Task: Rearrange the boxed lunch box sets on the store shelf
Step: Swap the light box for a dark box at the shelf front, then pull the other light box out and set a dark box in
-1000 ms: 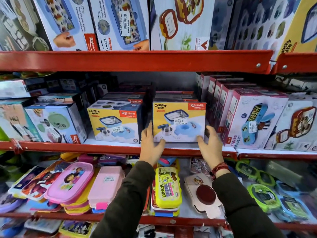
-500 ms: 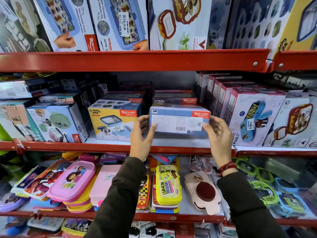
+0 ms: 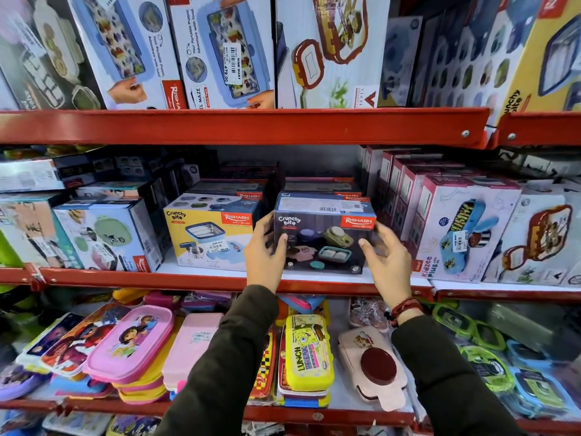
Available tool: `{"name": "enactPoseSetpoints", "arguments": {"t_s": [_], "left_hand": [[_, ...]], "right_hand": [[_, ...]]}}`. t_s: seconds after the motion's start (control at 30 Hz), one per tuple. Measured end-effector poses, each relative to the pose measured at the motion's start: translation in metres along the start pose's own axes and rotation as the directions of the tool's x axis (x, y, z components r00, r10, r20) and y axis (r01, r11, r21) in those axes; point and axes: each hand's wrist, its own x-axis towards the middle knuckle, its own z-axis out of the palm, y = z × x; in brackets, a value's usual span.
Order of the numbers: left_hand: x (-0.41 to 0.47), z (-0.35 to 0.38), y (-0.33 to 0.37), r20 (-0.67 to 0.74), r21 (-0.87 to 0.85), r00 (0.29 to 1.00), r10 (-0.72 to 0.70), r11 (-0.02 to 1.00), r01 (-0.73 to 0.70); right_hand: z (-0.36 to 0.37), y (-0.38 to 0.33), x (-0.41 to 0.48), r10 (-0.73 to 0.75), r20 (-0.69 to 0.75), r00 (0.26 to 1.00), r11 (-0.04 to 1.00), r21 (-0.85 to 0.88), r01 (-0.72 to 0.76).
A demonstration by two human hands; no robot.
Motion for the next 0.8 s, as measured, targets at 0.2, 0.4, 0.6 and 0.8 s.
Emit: {"name": "enactPoseSetpoints", "arguments": {"t_s": [0.2,0.4,0.6,0.8], "left_hand": [[0.010,0.008,-0.007,0.099,0.138,0.992,-0.074,0.989,0.060],[0.008,0.011,-0.006,0.151,0.144,0.987,-0.058,0.989,0.036],[-0.023,-0.006,-0.016,0.031,0.195,0.982,0.187,0.962,-0.189],[-0.016,-0.047,-0.018,-0.033,0.269,0.955,0.295,0.923,-0.276]], "right_hand": [[0.012,0.004,0.010,0.133,0.110,0.985,0.990,-0.060,-0.127],[0.015,0.006,0.006,0.157,0.141,0.978,0.985,-0.101,-0.143],[0.046,0.000,-0.039,-0.048,-0.230,0.972,0.997,-0.076,0.031],[0.105,-0.020,-0.071,-0.158,-0.031,0.987,0.987,-0.028,0.157]]}}
